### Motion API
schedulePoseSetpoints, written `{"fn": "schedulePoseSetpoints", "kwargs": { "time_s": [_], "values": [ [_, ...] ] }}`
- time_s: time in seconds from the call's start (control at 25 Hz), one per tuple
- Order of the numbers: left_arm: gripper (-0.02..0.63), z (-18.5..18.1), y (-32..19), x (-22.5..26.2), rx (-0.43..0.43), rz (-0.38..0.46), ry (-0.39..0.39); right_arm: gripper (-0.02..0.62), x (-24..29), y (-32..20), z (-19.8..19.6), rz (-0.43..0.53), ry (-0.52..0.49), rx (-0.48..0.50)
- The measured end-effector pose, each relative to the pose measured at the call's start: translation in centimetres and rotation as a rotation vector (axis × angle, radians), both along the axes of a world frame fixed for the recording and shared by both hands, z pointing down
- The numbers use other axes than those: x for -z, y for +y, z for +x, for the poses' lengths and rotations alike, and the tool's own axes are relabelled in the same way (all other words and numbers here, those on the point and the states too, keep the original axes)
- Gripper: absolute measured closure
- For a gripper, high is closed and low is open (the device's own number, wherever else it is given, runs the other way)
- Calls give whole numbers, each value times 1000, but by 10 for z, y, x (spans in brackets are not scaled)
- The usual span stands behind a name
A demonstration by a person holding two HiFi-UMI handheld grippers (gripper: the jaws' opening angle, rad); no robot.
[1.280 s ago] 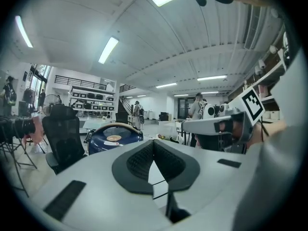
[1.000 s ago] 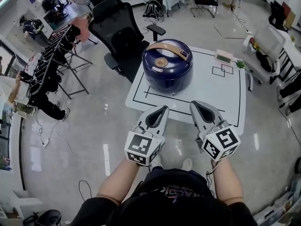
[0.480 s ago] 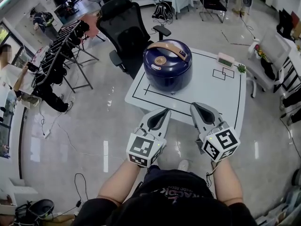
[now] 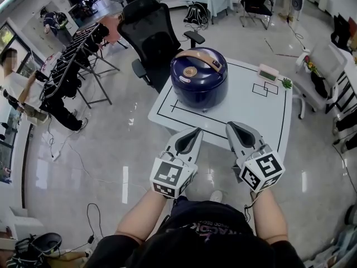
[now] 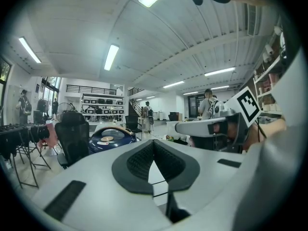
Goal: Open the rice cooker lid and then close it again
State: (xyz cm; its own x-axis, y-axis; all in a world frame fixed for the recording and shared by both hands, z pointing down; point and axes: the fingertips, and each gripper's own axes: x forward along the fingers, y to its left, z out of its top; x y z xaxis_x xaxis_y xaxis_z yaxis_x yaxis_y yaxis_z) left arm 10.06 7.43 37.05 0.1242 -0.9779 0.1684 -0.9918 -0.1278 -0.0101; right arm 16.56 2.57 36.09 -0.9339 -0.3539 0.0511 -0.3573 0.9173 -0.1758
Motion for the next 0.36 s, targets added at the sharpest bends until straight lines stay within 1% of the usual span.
{"fn": "schedulePoseSetpoints", "kwargs": {
  "time_s": [0.36],
  "values": [
    [603,9,0,0,0,7,0,594,-1,1,8,3,-1,2]
  ]
}}
